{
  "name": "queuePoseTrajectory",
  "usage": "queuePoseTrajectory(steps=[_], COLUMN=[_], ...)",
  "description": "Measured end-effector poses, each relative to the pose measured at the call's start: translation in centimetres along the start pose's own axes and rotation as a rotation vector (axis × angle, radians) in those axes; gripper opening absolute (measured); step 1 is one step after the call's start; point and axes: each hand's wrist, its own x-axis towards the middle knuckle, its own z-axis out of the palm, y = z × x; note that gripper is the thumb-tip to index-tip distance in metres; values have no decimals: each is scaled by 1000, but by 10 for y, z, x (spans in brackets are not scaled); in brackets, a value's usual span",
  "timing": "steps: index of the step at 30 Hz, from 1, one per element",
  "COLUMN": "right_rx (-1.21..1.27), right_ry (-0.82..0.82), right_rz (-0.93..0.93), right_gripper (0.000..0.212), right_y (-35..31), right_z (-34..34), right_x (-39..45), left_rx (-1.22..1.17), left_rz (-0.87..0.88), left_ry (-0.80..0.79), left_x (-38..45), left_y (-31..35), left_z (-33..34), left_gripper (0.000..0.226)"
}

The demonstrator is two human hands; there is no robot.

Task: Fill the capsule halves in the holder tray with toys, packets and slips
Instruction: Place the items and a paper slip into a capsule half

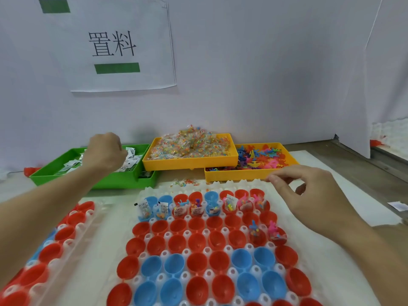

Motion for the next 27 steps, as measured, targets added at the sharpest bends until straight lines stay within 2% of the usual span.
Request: queuePoseTrajectory(steps=[3,5,8,12,14,16,22,27], right_rx=[11,20,29,24,16,4,-3,-12], right_ry=[-1,-1,-4,-21,-26,-29,-26,-25], right_rz=[-9,-13,-14,-2,-1,2,21,28], right_gripper=[13,13,13,14,14,14,14,14], right_y=[-3,-5,-6,-6,-4,-2,5,6], right_z=[2,3,5,7,7,7,7,7], right_x=[-1,-1,-2,-2,-2,-2,-2,-1], left_rx=[-145,-277,-411,-562,-564,-538,-495,-497], left_rz=[53,111,254,448,484,513,540,541], left_ry=[176,205,50,-402,-533,-572,-518,-540], left_x=[-21,-47,-103,-167,-184,-190,-196,-199], left_y=[27,54,95,133,144,151,162,166], left_z=[-24,-38,-54,-56,-48,-38,-23,-19], left_gripper=[12,8,8,11,10,9,8,8])
